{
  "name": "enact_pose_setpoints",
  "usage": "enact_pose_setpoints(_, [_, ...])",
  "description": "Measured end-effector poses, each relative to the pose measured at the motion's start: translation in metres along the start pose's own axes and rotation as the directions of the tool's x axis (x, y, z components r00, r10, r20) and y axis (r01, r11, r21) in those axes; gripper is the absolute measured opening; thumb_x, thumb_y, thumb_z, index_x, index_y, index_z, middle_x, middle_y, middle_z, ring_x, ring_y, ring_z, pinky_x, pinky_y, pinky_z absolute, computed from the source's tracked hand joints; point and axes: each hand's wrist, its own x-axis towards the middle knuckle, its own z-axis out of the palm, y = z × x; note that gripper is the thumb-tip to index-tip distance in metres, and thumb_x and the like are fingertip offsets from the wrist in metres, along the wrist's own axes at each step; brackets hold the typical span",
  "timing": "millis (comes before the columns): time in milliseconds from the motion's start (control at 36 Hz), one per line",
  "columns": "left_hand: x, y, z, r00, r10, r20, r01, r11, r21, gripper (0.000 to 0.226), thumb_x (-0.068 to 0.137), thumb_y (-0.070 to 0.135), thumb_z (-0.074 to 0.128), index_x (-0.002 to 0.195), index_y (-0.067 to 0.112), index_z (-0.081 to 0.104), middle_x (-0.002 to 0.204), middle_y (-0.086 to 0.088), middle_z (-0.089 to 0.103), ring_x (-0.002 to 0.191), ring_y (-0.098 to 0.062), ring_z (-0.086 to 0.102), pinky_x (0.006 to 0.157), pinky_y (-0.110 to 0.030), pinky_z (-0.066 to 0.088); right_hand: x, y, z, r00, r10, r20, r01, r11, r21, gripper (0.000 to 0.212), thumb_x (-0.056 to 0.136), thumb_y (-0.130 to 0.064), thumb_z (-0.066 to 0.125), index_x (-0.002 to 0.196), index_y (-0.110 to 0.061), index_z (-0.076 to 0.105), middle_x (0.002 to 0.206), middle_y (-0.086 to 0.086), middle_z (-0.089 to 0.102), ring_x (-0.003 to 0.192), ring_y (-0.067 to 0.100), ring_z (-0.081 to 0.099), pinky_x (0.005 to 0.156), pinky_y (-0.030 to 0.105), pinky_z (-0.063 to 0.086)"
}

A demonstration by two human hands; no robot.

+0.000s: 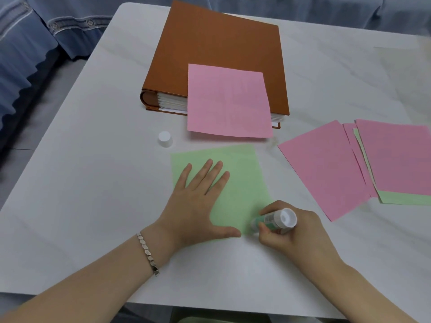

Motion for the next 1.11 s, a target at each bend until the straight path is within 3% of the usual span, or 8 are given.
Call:
enact_pose_setpoints(194, [0.0, 0.001, -0.001, 1.0, -0.004, -0.014, 0.004, 1.0, -0.003, 0.107, 0.068, 0.086, 0.028, 0.14, 0.009, 0.04, 0.149, -0.01, 0.034, 0.139, -0.02, 0.019, 0.106, -0.048, 0.014, -0.004, 0.014, -0.016, 0.998, 0.014, -0.064, -0.01, 0.998, 0.06, 0.023, 0.058, -0.034, 0.063, 0.081, -0.035, 0.058, 0.058, -0.003, 0.059, 0.051, 0.008, 0.047, 0.052, 0.021, 0.038])
enact_pose_setpoints(333, [-0.001, 0.002, -0.003, 1.0, -0.006, -0.018, 0.005, 0.998, -0.058, 0.109, 0.066, 0.087, 0.03, 0.139, 0.007, 0.042, 0.153, -0.006, 0.026, 0.143, -0.018, 0.015, 0.11, -0.045, 0.005, -0.004, 0.021, -0.035, 0.978, 0.098, -0.185, -0.08, 0.992, 0.098, 0.016, 0.069, -0.013, 0.074, 0.064, -0.024, 0.063, 0.064, -0.01, 0.063, 0.052, 0.005, 0.05, 0.048, 0.01, 0.037])
enact_pose_setpoints(444, [-0.002, -0.001, -0.003, 0.997, 0.07, -0.033, -0.073, 0.992, -0.107, 0.095, 0.076, 0.084, 0.023, 0.132, 0.012, 0.046, 0.15, -0.007, 0.033, 0.141, -0.016, 0.015, 0.11, -0.044, 0.008, 0.003, 0.02, -0.051, 0.952, 0.135, -0.274, -0.094, 0.983, 0.156, 0.011, 0.071, -0.024, 0.072, 0.065, -0.026, 0.063, 0.063, -0.006, 0.063, 0.052, 0.006, 0.053, 0.047, 0.007, 0.038])
enact_pose_setpoints(694, [-0.006, 0.012, 0.005, 0.979, 0.03, -0.201, -0.058, 0.989, -0.133, 0.05, 0.093, 0.054, 0.03, 0.127, 0.027, 0.055, 0.138, -0.006, 0.05, 0.133, -0.023, 0.031, 0.104, -0.046, 0.018, 0.023, -0.01, -0.044, 0.989, 0.09, -0.117, -0.052, 0.954, 0.296, 0.013, 0.083, -0.013, 0.063, 0.09, -0.024, 0.064, 0.063, -0.002, 0.064, 0.051, 0.001, 0.057, 0.05, 0.005, 0.039])
enact_pose_setpoints(778, [-0.002, 0.016, 0.003, 0.974, 0.009, -0.228, -0.034, 0.994, -0.107, 0.053, 0.088, 0.048, 0.037, 0.126, 0.016, 0.057, 0.134, -0.004, 0.055, 0.129, -0.024, 0.044, 0.104, -0.044, 0.022, 0.031, -0.016, -0.035, 0.992, 0.09, -0.089, -0.056, 0.943, 0.327, 0.011, 0.081, -0.014, 0.064, 0.089, -0.023, 0.065, 0.065, -0.003, 0.066, 0.058, 0.009, 0.062, 0.061, 0.021, 0.052])
enact_pose_setpoints(833, [0.001, 0.018, 0.003, 0.972, -0.028, -0.233, -0.003, 0.992, -0.129, 0.056, 0.086, 0.047, 0.039, 0.124, 0.011, 0.058, 0.131, -0.004, 0.056, 0.127, -0.024, 0.047, 0.104, -0.043, 0.022, 0.035, -0.018, -0.029, 0.995, 0.079, -0.068, -0.055, 0.953, 0.298, 0.012, 0.079, -0.016, 0.065, 0.087, -0.024, 0.064, 0.073, 0.003, 0.068, 0.067, 0.02, 0.065, 0.07, 0.036, 0.053])
enact_pose_setpoints(1028, [0.01, 0.025, 0.009, 0.969, -0.062, -0.239, 0.033, 0.992, -0.124, 0.059, 0.084, 0.045, 0.041, 0.125, 0.005, 0.058, 0.135, -0.011, 0.052, 0.13, -0.028, 0.045, 0.106, -0.046, 0.023, 0.038, -0.018, -0.012, 0.998, 0.004, -0.067, 0.001, 0.997, 0.081, 0.008, 0.075, -0.021, 0.067, 0.078, -0.024, 0.059, 0.071, 0.003, 0.065, 0.061, 0.009, 0.055, 0.053, 0.016, 0.04])
enact_pose_setpoints(1111, [0.01, 0.026, 0.01, 0.975, -0.066, -0.213, 0.046, 0.994, -0.098, 0.064, 0.084, 0.046, 0.039, 0.132, 0.004, 0.052, 0.144, -0.014, 0.043, 0.135, -0.028, 0.037, 0.107, -0.047, 0.021, 0.041, -0.018, -0.009, 0.998, 0.0, -0.06, -0.002, 0.999, -0.034, 0.011, 0.076, -0.024, 0.067, 0.08, -0.022, 0.057, 0.072, -0.003, 0.065, 0.066, 0.012, 0.057, 0.061, 0.029, 0.047])
